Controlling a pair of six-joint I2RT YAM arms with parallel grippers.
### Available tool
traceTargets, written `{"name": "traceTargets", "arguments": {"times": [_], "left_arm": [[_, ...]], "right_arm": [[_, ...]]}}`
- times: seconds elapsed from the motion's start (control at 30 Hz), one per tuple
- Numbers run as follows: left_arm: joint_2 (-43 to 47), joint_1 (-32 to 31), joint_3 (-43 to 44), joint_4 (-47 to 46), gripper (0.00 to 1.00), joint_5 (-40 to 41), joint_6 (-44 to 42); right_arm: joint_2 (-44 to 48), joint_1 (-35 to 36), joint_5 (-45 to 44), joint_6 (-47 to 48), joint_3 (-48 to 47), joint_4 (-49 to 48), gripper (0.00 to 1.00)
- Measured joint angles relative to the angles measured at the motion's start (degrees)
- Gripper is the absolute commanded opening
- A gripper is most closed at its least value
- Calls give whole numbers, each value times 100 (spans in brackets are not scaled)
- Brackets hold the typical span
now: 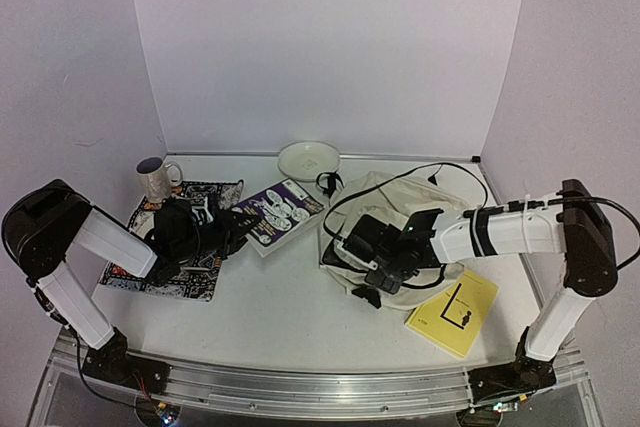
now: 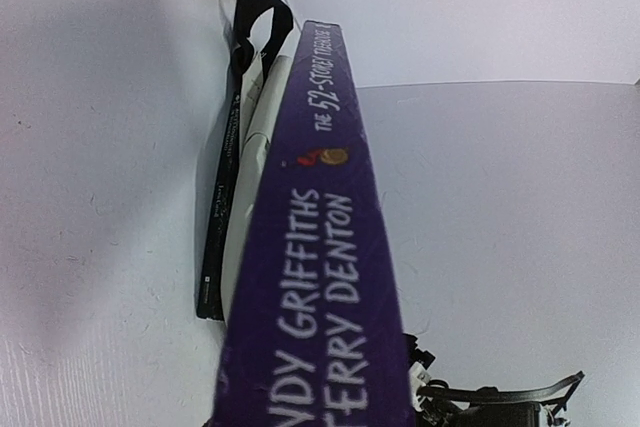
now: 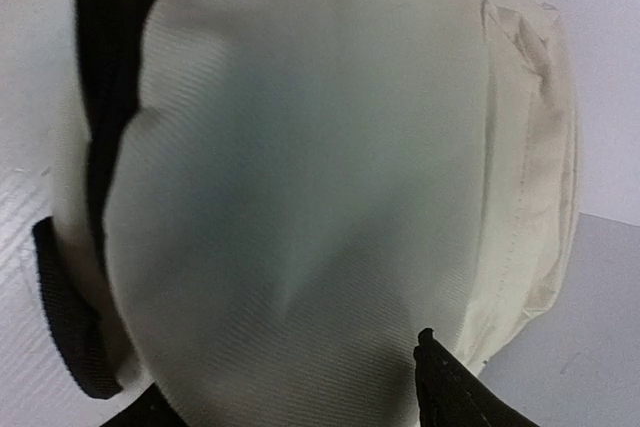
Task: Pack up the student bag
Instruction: Pick up the largest pocket of the bag from the student bag, then place the book in the largest pocket of the bag.
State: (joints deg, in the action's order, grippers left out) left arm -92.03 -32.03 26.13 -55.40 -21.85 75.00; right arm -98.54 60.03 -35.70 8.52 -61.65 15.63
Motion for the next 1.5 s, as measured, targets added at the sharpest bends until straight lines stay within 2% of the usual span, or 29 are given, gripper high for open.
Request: {"name": "traceTargets", "arguments": {"times": [0.17,0.37,0.7,1.0,1.27,1.5], "left_arm": [[9,0,0,11,0,-134,1],[249,0,-63,198,0,-262,2],[967,-72,-387,538,0,-364,2],[1326,-615,-449,814,0,-339,0],[679,-1348,147,1001,0,-320,-2],[-201,-1493,1184,1005,0,-281,28]], "right_arm": [[0,1,-399,84,-42,-23,19],[47,-18,-397,256,-303,-43,0],[278,-357,-295,262,-991,23,0],[153,-637,-511,-205,-1941,154,0],[-107,-643,-497,-431,-2316,207,0],[-109,-642,-113,-690,-2339,235,0]]}}
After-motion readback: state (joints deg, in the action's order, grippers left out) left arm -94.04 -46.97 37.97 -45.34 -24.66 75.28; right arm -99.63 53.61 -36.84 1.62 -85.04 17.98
